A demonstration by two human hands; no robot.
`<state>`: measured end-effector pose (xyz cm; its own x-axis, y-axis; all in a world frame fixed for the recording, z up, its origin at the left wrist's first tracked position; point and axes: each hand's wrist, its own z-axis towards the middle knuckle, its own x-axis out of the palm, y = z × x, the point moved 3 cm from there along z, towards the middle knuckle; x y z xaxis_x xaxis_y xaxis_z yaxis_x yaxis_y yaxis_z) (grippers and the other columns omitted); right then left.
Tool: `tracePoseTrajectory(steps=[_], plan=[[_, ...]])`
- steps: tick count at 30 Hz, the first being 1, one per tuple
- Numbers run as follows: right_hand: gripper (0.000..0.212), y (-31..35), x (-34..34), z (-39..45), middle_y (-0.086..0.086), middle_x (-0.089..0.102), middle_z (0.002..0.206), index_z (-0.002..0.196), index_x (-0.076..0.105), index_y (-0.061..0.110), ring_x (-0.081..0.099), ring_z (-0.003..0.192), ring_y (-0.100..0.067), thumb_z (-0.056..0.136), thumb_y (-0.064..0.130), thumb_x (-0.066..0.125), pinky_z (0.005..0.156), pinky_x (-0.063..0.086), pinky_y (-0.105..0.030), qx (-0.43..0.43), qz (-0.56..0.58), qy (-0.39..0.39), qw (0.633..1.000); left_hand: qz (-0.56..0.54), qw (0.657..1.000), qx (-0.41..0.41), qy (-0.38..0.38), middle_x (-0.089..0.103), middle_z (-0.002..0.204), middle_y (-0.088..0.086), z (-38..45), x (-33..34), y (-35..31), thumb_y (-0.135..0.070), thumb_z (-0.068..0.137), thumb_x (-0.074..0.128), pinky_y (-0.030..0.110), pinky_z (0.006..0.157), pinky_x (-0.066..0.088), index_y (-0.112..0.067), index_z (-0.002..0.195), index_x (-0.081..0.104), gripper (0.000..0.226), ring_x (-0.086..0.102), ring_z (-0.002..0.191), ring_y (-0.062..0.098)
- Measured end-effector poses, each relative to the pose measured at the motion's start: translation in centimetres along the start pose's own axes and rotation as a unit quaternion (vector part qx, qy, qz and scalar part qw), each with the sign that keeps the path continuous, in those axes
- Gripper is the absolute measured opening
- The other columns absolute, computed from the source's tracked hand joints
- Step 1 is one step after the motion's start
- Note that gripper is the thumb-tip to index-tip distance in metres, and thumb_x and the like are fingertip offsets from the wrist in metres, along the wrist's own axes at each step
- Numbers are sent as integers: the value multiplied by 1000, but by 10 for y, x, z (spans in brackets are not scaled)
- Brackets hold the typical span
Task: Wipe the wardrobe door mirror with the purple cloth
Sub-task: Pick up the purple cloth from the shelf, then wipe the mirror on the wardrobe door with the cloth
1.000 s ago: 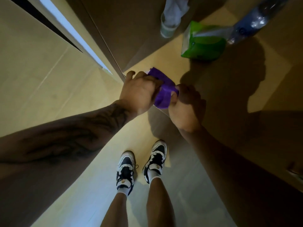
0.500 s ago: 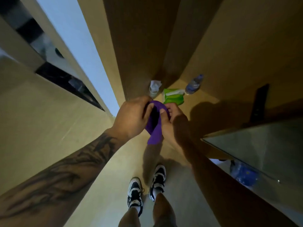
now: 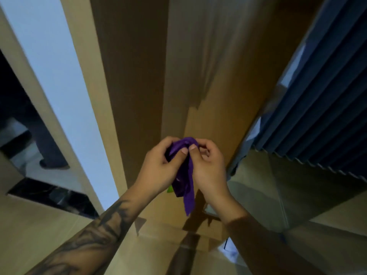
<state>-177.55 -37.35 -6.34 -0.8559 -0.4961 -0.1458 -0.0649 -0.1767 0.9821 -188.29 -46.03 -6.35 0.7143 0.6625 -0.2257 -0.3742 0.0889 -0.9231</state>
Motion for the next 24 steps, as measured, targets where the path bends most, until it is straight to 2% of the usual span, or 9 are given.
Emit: tracePoseTrajectory(steps=[7,9,12,14,16,18,20,22,24], plan=[[17,75,-48,-18,7,76,108,109,69,37,72,104,-12,106,27,55,96,59,-47,-40,119,-70,990,2,995,93,29,70,110,-11,2,16,-88,-21,91,76,39,92,57,-33,123,60,38,68,104,7],[22,92,-60,-24,6,75,114,116,70,34,71,110,-13,107,24,53,99,58,-46,-47,164,-65,983,35,990,135,33,67,117,-14,3,21,-112,-22,90,77,34,94,55,-31,131,55,48,65,111,5],[30,114,-78,-33,5,71,128,131,67,31,68,119,-11,108,21,51,104,54,-41,-73,220,-18,973,7,986,163,17,67,116,-17,10,30,-147,-9,93,72,32,93,57,-26,132,57,45,65,111,3],[35,127,-94,-37,8,68,134,138,61,34,64,124,-7,107,20,52,107,52,-37,-130,184,6,974,-46,988,150,5,70,113,-13,19,36,-169,1,93,66,34,92,59,-20,129,60,42,69,106,7],[43,139,-111,-38,16,59,144,143,53,45,54,133,-1,104,27,58,112,45,-28,-232,54,-15,971,-122,984,131,3,74,109,-3,27,43,-193,8,92,64,36,89,61,-13,125,63,40,72,102,16],[61,152,-127,-36,29,36,159,150,35,56,28,149,4,94,45,57,122,23,-23,-335,-166,-81,924,-201,973,112,10,77,103,7,33,53,-217,11,90,63,32,80,63,-8,121,65,37,74,97,22],[80,159,-141,-28,31,12,167,157,12,59,6,157,-1,88,53,52,124,10,-31,-376,-286,-120,873,-256,961,96,33,77,102,13,37,67,-241,12,89,63,26,72,62,-6,120,65,36,73,91,22],[86,167,-158,-17,27,7,169,160,9,52,7,158,-6,86,48,51,124,21,-42,-411,-285,-148,853,-276,954,96,68,76,107,15,41,82,-264,10,89,64,26,70,62,-8,123,65,38,74,93,23],[80,180,-179,-7,23,14,169,161,20,42,20,156,-8,88,39,53,120,34,-42,-471,-261,-198,819,-279,948,114,103,76,111,11,44,94,-284,4,88,65,29,73,63,-12,124,65,39,74,99,22]])
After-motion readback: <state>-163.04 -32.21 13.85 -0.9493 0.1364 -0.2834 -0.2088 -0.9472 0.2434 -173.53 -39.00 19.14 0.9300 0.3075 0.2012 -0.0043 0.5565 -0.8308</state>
